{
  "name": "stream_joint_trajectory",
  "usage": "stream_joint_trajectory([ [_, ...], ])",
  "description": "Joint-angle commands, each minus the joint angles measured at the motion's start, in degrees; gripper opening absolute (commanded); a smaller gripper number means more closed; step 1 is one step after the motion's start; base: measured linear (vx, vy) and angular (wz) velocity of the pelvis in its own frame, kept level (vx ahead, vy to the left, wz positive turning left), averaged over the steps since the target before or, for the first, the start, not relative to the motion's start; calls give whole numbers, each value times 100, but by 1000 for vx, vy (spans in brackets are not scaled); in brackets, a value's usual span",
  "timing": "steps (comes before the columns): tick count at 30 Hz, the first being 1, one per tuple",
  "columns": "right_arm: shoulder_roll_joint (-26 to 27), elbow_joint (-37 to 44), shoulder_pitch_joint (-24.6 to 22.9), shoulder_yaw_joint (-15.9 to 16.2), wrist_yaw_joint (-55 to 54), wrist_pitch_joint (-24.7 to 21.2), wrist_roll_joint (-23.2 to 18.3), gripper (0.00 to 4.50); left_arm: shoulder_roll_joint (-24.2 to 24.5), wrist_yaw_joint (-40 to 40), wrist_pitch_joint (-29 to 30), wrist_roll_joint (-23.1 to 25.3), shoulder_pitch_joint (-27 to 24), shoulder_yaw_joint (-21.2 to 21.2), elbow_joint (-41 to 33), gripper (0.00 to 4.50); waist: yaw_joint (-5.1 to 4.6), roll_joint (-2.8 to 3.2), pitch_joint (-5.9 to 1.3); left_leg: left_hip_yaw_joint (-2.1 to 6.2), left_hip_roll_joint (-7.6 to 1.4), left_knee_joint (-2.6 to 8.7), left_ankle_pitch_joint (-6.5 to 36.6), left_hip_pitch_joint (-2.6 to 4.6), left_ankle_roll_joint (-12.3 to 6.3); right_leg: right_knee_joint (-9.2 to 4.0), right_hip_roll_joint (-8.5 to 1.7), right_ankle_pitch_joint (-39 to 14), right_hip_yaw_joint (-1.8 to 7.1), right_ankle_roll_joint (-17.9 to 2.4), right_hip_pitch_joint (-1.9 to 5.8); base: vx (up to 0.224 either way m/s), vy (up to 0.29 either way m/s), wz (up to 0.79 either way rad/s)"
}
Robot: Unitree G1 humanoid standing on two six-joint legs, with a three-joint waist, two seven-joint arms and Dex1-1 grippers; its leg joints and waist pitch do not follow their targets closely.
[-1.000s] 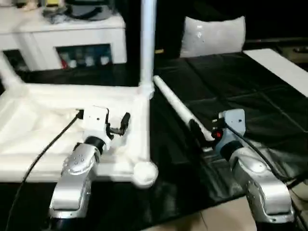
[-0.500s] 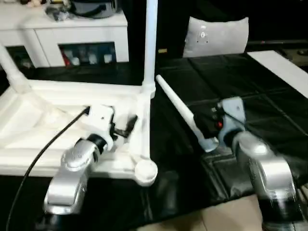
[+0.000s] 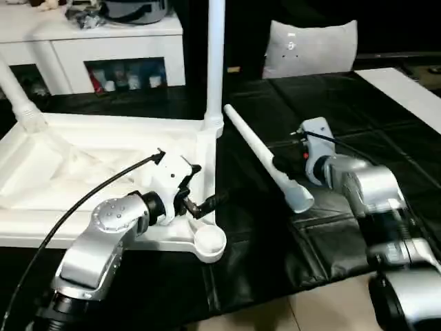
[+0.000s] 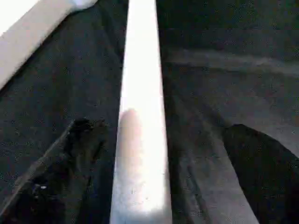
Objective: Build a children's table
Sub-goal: Move to table, then pick table leg
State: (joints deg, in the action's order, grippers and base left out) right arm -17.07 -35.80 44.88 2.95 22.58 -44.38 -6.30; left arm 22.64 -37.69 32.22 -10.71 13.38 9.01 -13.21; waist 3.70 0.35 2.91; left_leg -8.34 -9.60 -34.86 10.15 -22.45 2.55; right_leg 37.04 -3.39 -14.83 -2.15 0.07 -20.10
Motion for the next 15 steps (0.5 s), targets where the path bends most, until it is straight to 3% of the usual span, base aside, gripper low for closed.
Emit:
stream_joint_trajectory([
  [1,8,-409,246,88,169,8,70,422,95,-139,192,-107,27,45,-178,450,30,-8,-384,31,-259,380,377,111,25,-345,-435,746,201,-1507,177,0,0,0],
  [4,33,-787,450,191,275,23,140,396,185,-240,318,-187,4,44,-263,450,30,7,-381,22,-277,382,383,115,34,-336,-419,734,192,-1521,160,0,0,0],
  [5,47,-958,537,217,305,17,170,386,224,-287,375,-216,-3,49,-295,450,32,-35,-386,9,-283,377,356,116,20,-334,-418,762,197,-1516,156,0,0,0],
  [6,60,-1098,607,271,339,-19,216,368,289,-377,484,-290,-33,55,-366,450,51,-8,-406,7,-278,363,253,114,7,-312,-426,846,196,-1534,152,0,0,0],
  [8,93,-1346,724,277,391,-7,241,362,356,-450,603,-372,-58,60,-437,450,65,-11,-414,-6,-272,345,83,96,-38,-290,-405,1110,194,-1537,139,0,0,0],
  [15,158,-1943,956,197,423,22,230,309,368,-423,682,-413,-65,49,-482,450,132,4,-387,-32,-313,389,533,132,159,-326,-414,592,201,-1452,95,0,0,0],
])
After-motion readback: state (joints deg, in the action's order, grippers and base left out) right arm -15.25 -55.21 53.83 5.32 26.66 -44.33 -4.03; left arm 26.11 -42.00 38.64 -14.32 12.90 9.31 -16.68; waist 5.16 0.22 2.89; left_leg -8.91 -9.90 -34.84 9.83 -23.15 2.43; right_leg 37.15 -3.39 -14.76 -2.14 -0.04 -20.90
